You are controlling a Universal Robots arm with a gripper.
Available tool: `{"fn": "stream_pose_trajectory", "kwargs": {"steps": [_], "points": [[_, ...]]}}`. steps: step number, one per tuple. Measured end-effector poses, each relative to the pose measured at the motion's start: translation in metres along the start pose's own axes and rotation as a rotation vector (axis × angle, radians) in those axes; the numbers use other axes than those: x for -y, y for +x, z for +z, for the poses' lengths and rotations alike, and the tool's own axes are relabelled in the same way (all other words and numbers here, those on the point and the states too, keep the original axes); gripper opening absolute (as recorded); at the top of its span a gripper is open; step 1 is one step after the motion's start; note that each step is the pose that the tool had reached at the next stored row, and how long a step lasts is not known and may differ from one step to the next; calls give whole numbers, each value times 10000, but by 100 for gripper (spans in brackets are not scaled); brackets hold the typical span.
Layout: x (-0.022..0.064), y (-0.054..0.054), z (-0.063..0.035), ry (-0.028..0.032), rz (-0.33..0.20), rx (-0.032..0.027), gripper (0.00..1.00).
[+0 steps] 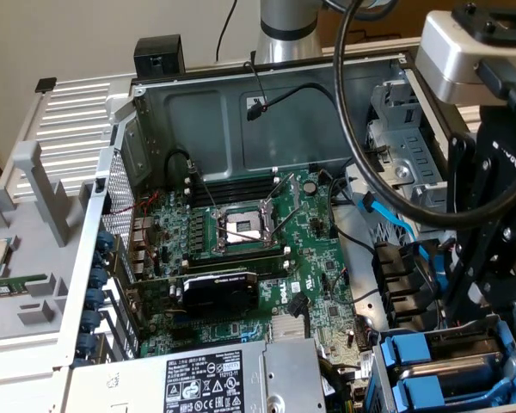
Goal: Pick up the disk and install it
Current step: 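Insert the first disk wire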
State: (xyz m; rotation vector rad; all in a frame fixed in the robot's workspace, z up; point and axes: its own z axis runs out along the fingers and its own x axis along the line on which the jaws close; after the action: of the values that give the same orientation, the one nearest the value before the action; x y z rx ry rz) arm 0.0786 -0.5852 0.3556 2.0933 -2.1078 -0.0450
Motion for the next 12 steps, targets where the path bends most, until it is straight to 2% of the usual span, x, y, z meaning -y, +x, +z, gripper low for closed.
{"fn": "stream_pose_trajectory", "kwargs": {"steps": [12], "points": [[13, 7, 2, -26, 91, 14, 16]]}}
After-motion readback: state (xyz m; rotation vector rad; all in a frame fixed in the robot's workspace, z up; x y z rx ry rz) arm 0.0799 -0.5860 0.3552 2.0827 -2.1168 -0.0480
